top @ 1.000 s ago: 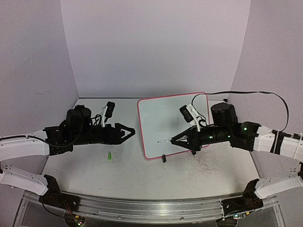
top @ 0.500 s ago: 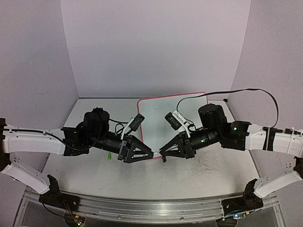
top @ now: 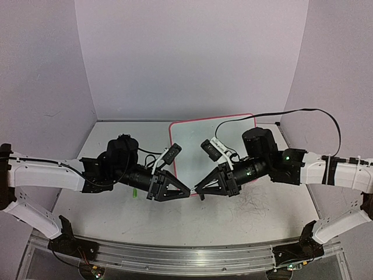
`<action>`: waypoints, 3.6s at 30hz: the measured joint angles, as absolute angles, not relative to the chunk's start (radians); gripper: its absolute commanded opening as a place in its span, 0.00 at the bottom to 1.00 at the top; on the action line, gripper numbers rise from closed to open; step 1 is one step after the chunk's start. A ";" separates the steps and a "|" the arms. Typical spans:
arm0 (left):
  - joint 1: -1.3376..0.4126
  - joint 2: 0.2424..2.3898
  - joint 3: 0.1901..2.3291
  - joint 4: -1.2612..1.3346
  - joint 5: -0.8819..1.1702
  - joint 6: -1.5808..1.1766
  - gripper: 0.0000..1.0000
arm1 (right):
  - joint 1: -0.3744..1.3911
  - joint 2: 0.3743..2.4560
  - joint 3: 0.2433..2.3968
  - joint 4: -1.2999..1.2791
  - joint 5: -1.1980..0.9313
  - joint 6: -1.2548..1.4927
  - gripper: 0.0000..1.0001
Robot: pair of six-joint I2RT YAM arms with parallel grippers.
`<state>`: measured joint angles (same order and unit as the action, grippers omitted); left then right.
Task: Write a sentence on the whiteboard
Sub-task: Pass from the right arm to the left, then pass from the left arm to the right, then move the whiteboard to the center of the board.
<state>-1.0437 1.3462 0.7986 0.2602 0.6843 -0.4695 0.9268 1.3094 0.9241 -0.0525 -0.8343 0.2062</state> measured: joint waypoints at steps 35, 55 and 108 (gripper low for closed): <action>-1.054 1.363 0.804 0.265 0.715 -0.442 0.00 | 0.925 1.325 0.943 -0.044 -0.878 0.229 0.00; -1.056 1.199 0.753 0.295 0.484 -0.474 0.77 | 0.931 1.133 0.892 -0.011 -0.497 0.240 0.00; -1.309 2.029 1.201 0.078 -0.350 -1.067 0.84 | 0.931 0.668 0.749 -0.130 0.474 0.239 0.00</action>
